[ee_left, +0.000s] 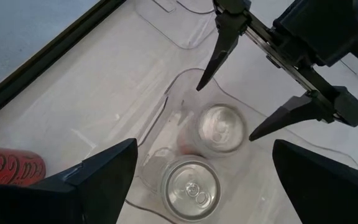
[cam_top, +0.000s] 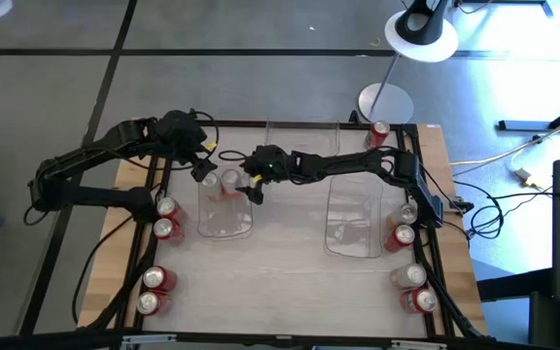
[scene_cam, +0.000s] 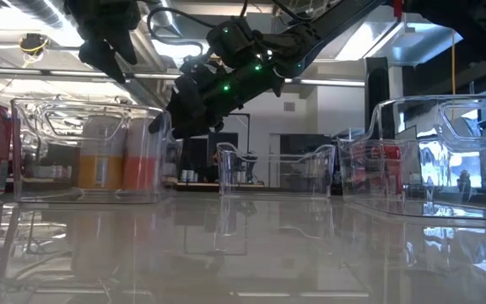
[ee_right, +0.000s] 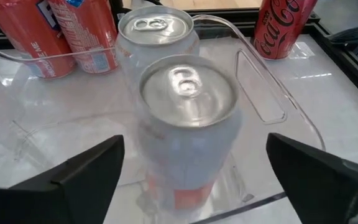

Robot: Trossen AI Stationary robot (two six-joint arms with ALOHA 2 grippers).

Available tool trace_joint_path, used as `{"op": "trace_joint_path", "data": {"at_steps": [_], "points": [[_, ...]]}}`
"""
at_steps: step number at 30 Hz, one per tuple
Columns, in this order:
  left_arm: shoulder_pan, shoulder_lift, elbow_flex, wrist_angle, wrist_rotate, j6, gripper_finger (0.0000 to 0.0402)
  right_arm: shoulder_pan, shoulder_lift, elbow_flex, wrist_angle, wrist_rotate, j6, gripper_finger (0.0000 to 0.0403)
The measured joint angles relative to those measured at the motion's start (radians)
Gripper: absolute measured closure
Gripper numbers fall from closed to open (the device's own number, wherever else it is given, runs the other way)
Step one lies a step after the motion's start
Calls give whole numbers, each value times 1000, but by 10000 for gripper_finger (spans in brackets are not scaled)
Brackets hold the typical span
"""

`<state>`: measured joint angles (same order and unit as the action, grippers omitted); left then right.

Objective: Sort soda cans
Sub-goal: Put the yellow white soda can into the left transparent bin

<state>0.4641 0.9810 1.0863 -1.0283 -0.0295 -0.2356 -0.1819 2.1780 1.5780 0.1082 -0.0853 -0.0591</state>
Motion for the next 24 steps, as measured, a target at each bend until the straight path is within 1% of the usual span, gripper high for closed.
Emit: {"op": "trace_joint_path", "data": {"at_steps": [4,9,12,18,24], "points": [[0,0,0,0,0,0,39,-1,-1,0,-2,3,0,30],[0,0,0,-10,0,8,39,-1,-83,-3,-152,6,-21,32],[0,0,0,-10,0,12,39,3,-176,-3,-278,7,-39,31],[0,0,0,-8,0,42,39,5,-359,-3,-611,13,-37,31],[0,0,0,-7,0,66,39,6,-518,-2,-906,14,110,31]]}}
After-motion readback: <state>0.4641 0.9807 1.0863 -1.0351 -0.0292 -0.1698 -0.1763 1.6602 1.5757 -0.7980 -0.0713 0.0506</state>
